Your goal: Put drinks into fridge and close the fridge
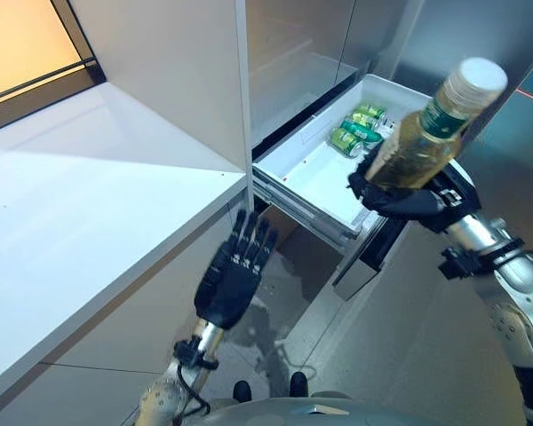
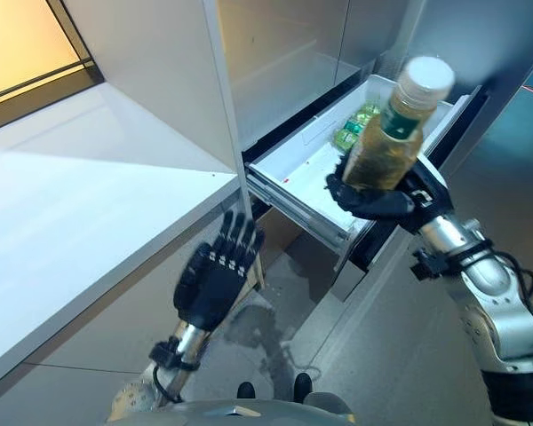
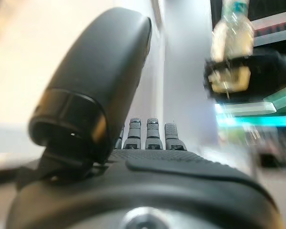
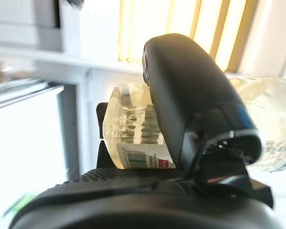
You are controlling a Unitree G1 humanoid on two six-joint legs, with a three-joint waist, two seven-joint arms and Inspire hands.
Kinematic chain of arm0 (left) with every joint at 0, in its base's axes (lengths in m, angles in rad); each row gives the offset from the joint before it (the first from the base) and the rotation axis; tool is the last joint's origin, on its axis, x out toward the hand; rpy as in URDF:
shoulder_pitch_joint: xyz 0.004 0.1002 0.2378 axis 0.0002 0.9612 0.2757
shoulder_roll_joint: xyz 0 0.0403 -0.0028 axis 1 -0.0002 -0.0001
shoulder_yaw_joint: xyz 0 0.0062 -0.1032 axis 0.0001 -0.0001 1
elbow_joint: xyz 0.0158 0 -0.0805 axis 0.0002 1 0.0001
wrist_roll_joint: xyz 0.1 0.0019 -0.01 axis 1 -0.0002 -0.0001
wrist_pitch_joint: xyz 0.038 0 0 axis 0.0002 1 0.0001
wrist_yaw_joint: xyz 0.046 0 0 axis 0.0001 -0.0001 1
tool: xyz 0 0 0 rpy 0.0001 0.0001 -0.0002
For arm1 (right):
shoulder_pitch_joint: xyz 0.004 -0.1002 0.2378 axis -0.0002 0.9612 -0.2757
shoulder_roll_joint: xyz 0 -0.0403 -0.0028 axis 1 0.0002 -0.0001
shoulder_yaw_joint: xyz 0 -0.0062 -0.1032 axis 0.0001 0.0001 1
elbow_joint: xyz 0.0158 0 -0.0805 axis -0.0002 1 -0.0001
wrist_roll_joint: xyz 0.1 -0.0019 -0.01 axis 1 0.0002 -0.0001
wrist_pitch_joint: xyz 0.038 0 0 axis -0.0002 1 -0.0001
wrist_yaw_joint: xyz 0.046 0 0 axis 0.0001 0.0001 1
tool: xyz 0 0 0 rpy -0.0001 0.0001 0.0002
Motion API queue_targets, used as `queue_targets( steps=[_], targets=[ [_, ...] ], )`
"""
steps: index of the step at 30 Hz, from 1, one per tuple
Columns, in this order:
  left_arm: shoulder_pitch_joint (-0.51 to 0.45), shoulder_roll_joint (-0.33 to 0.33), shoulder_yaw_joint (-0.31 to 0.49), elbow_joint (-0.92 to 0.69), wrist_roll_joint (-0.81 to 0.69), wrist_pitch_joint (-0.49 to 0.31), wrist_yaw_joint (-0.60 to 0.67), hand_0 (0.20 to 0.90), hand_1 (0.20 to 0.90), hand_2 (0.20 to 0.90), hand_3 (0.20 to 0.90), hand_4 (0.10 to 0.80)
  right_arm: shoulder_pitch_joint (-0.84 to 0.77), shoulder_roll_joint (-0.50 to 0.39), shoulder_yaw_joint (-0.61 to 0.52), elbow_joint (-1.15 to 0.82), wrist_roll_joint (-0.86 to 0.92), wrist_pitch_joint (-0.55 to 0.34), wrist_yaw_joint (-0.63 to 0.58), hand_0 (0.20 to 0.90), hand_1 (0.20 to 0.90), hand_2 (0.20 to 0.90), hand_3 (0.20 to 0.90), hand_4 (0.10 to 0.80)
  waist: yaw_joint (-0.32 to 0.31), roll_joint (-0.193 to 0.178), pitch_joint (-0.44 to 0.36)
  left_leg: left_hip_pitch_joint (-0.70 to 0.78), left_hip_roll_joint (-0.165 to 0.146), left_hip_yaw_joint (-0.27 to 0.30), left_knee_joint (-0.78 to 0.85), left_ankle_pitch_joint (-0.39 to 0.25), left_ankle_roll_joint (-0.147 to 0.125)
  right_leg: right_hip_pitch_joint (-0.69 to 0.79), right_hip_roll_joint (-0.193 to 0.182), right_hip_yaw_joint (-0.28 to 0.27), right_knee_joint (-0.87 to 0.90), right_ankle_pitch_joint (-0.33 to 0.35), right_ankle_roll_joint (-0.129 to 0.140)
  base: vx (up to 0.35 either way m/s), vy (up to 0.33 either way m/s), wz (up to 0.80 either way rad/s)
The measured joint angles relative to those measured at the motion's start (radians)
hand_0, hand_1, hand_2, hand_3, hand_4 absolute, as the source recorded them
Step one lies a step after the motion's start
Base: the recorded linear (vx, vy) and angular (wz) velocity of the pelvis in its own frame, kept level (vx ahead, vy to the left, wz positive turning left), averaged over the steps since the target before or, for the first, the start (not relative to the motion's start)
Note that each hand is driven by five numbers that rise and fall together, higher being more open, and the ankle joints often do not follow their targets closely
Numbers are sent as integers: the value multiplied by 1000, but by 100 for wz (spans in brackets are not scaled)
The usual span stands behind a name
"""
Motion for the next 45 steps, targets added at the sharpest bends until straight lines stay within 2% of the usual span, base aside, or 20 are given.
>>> queue_targets(
  steps=[3,6,8,13,17,31,33,36,40,45],
  targets=[
    [9,16,0,91,141,-71,25,900,900,900,900,800,25,-32,-18,25,-34,-1,-15,300,300,300,200,100,-17,-2,1,0,0,3,-2,0,0,-1,0,3,0,0,0,-4,-16,-6],
    [6,70,-8,162,328,-160,111,900,900,900,900,800,26,-97,-18,34,-109,-5,-30,300,300,300,200,100,-27,-4,3,2,5,26,-4,-3,-3,-5,5,20,0,-1,1,22,0,-17],
    [5,97,-8,186,395,-203,156,900,900,900,900,800,12,-126,-9,44,-131,-12,-30,300,300,300,200,100,-31,-6,4,4,8,29,-4,-4,-4,-5,7,22,-1,-1,2,51,2,-10],
    [-20,146,-12,275,566,-282,318,900,900,900,900,800,-173,-273,117,147,-189,-12,-30,300,300,300,200,100,-29,-8,3,7,14,38,-4,-5,-9,-5,15,29,-3,1,0,78,-16,-5],
    [-58,129,-12,414,650,-320,378,900,900,900,900,800,-353,-326,247,246,-223,-3,-16,300,300,300,200,100,-5,-13,3,11,16,41,0,-6,-10,-4,18,39,0,10,-6,96,-17,-6],
    [-55,153,4,637,849,-353,485,900,900,900,900,800,-699,-333,584,555,-355,47,83,300,300,300,200,100,111,-91,1,4,14,25,1,-5,-10,-2,15,18,0,9,-5,78,-43,4],
    [-61,154,30,644,856,-345,495,900,900,900,900,800,-735,-332,622,624,-387,63,90,300,300,300,200,100,127,-99,4,1,13,20,1,-3,-11,-3,14,8,0,9,-5,44,-55,12],
    [-74,158,42,653,875,-342,513,900,900,900,900,800,-761,-311,636,737,-431,70,93,300,300,300,200,100,151,-103,4,-4,13,1,1,-2,-11,-3,14,-6,0,9,-5,17,-69,13],
    [-83,170,43,655,876,-344,520,900,900,900,900,800,-846,-304,756,900,-494,85,92,300,300,300,200,100,177,-106,7,-31,13,-13,1,5,-13,-24,13,-16,0,9,-5,-2,-69,9],
    [-98,187,43,655,876,-354,520,900,900,900,900,800,-926,-280,832,1030,-516,102,90,300,300,300,200,100,185,-103,36,-69,14,-28,1,17,-17,-57,14,-34,0,10,-6,-103,-65,10]
  ],
)
